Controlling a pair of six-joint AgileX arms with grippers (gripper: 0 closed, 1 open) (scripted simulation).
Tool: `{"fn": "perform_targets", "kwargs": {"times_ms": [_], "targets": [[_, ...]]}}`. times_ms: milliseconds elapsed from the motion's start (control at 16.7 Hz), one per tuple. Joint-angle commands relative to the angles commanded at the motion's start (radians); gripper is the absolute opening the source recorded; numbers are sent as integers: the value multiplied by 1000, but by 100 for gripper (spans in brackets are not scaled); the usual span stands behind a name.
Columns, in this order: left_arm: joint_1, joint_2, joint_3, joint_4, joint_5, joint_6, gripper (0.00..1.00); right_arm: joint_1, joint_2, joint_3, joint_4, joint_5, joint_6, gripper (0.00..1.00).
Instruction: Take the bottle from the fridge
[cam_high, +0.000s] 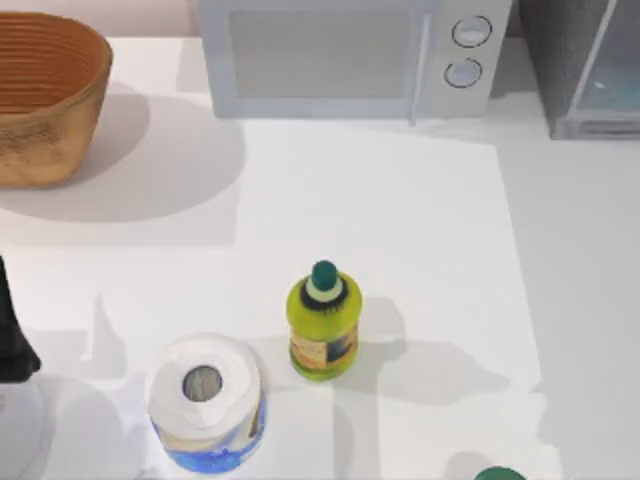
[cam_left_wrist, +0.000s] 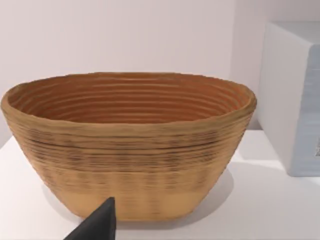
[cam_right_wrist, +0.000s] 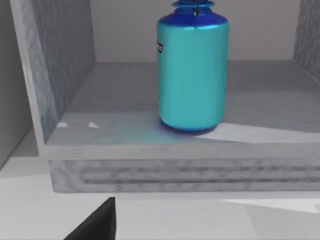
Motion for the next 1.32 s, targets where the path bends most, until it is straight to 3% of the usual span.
{"fn": "perform_targets", "kwargs": {"times_ms": [300,780,1020,1320], "targets": [[0,0,0,0,0,0,100,-53,155,30,165,-46,-1,100],[0,0,0,0,0,0,100,-28,193,55,135,-19,2,100],[0,0,0,0,0,0,100,40,321,224,39,71,5,100],[0,0,0,0,0,0,100,149,449,576,-78,179,1,100]]}}
